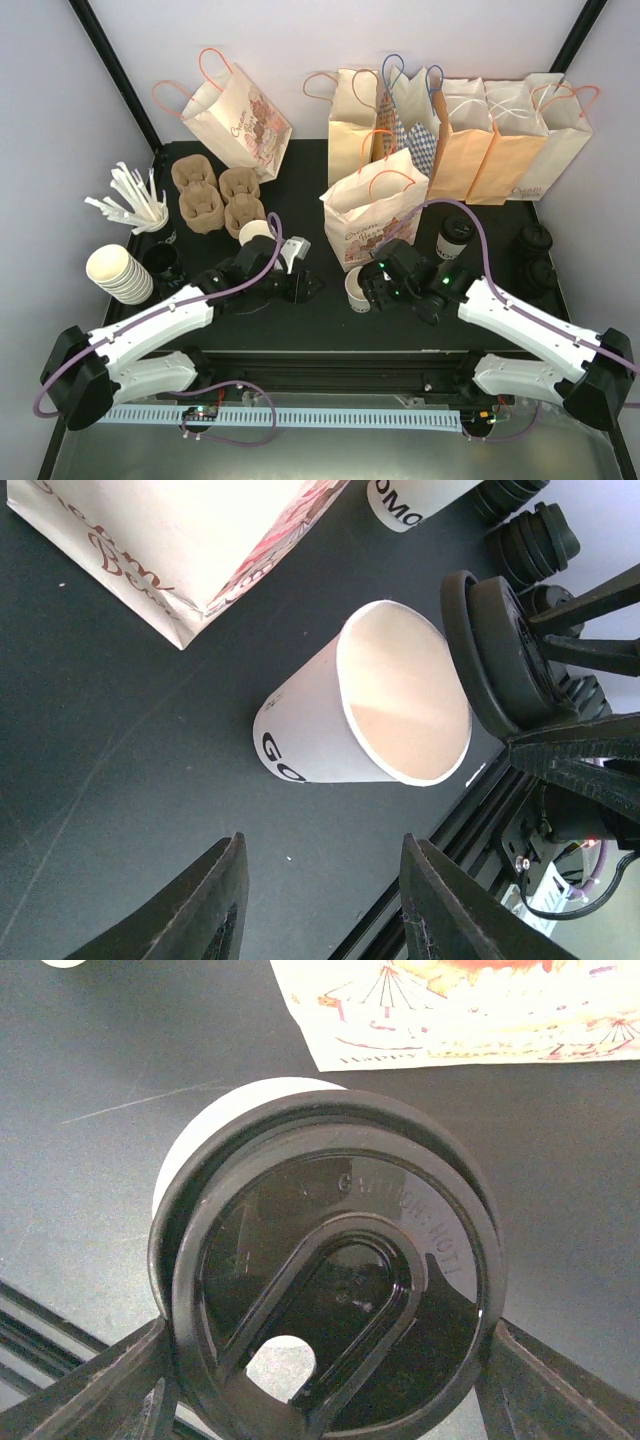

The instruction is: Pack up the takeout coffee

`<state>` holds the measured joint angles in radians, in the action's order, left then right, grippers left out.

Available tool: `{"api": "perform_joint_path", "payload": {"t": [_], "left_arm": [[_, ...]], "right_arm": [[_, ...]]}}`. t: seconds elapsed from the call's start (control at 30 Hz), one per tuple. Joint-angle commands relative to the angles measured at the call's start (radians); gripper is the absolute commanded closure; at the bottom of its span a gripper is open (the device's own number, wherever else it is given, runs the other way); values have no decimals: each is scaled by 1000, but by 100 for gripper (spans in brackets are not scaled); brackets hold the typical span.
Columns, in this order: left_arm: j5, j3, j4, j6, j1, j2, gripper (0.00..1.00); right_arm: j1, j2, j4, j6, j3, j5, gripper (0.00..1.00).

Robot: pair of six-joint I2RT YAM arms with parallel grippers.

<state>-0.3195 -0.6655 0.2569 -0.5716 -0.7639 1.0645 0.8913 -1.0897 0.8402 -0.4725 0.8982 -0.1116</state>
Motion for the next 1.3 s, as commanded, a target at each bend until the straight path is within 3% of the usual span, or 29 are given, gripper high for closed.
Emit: {"api": "perform_joint_path", "payload": {"t": [0.0, 0.53, 0.9, 1.07, 1.27], "left_arm": [[-63, -34, -49, -42, 27, 34, 55], [-165, -48, -116, -76, 64, 116, 51], [-183, -51, -124, -64, 64, 142, 51], [-191, -52, -134, -66, 63, 151, 51], [-197, -54, -139, -64, 63, 152, 50]], "right_arm": [[23, -21, -47, 22, 37, -60, 31], [90, -168, -23, 35, 83, -133, 31], [98, -171, -34, 49, 87, -99, 18], [98, -160, -49, 58, 85, -61, 1], [98, -151, -67, 56, 86, -29, 0]]}}
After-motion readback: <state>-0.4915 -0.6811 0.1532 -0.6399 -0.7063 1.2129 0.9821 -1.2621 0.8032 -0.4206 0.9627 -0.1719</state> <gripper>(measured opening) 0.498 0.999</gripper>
